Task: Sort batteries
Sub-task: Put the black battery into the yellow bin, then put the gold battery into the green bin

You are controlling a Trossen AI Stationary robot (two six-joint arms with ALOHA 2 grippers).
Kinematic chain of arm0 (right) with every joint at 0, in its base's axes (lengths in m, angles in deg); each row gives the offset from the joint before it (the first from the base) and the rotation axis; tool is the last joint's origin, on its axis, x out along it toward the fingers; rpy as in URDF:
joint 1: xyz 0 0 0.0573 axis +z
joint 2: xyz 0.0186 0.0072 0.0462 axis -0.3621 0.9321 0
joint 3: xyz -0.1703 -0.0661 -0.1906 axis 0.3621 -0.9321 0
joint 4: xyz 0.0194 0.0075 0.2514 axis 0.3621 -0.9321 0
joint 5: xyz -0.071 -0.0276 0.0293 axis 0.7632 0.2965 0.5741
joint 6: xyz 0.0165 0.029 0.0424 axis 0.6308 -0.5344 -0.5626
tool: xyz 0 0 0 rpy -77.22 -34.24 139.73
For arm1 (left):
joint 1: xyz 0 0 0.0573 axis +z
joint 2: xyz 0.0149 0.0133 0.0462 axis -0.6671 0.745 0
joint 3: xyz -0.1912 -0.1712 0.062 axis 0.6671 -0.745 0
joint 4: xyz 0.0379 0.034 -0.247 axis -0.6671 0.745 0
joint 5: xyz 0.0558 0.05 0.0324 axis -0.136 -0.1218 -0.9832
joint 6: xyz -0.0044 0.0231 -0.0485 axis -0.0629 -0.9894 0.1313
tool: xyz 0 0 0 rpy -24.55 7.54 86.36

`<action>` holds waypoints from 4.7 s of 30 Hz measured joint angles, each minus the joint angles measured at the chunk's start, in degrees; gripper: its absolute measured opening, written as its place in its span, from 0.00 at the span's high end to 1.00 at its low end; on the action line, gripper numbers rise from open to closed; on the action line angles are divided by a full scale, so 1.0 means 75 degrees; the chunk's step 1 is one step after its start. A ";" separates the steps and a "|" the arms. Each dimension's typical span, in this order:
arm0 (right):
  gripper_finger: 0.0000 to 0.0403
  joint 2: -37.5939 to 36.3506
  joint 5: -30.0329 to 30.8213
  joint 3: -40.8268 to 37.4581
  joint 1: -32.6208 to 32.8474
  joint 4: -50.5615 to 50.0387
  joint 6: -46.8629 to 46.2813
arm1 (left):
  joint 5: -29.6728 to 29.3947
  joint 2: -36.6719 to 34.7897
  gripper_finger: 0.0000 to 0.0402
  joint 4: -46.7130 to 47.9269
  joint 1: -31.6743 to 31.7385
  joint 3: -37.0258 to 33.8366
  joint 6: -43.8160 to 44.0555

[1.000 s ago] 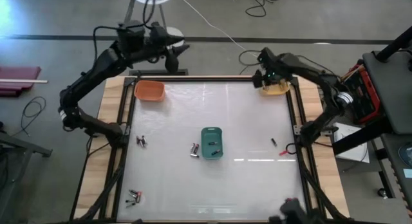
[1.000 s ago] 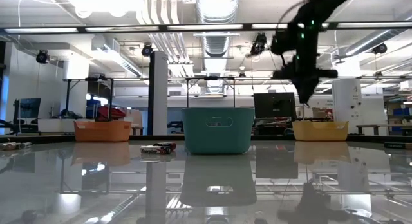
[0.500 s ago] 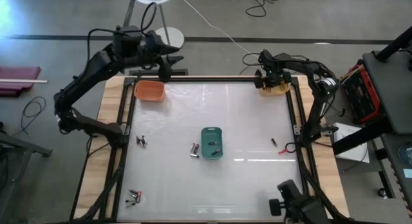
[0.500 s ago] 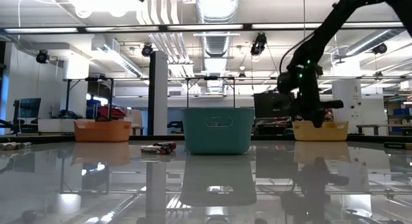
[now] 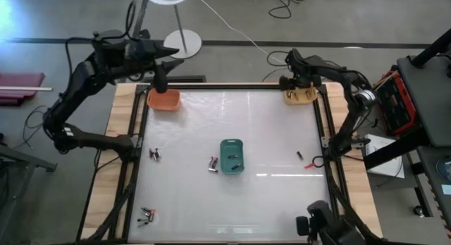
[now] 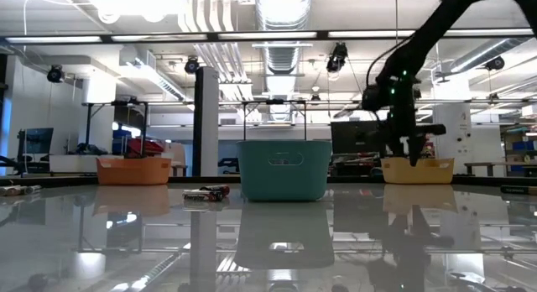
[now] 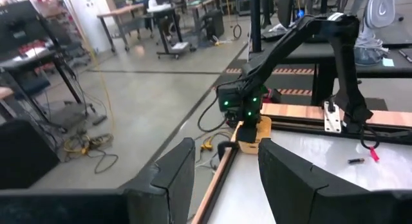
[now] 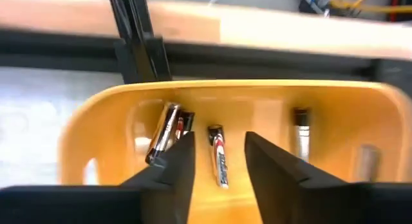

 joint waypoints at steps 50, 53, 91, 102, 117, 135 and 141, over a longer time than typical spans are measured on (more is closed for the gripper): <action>0.58 -0.4300 -0.1642 -0.4892 0.7406 -0.1045 -0.4542 | -0.1033 0.0370 0.62 -0.5517 -0.3811 -0.4159 0.5810; 0.63 -0.4165 -0.1808 -0.5140 0.7406 -0.0722 -0.4483 | -0.1026 0.0580 0.62 -0.5479 -0.3973 -0.3986 0.5815; 0.94 -0.4179 -0.1779 -0.4609 0.7426 -0.0227 -0.3676 | -0.1830 0.2729 0.62 -0.2084 -0.5105 0.1078 0.3247; 0.94 -0.4133 -0.1786 -0.3515 0.7448 0.0942 -0.3543 | -0.2321 0.1795 0.62 -0.2094 -0.5115 -0.0439 0.4061; 0.94 -0.1383 -0.1743 -0.0535 0.8611 0.1716 -0.0931 | -0.2835 0.0861 0.62 -0.2142 -0.5074 -0.1811 0.4372; 0.94 0.1328 -0.1409 0.1533 0.8586 0.2389 0.2375 | -0.2817 -0.0954 0.62 -0.0365 -0.5219 -0.1856 0.3180; 0.94 0.1855 -0.1464 0.1530 0.8553 0.2337 0.2467 | -0.2817 -0.1431 0.62 0.0457 -0.5220 -0.1856 0.3089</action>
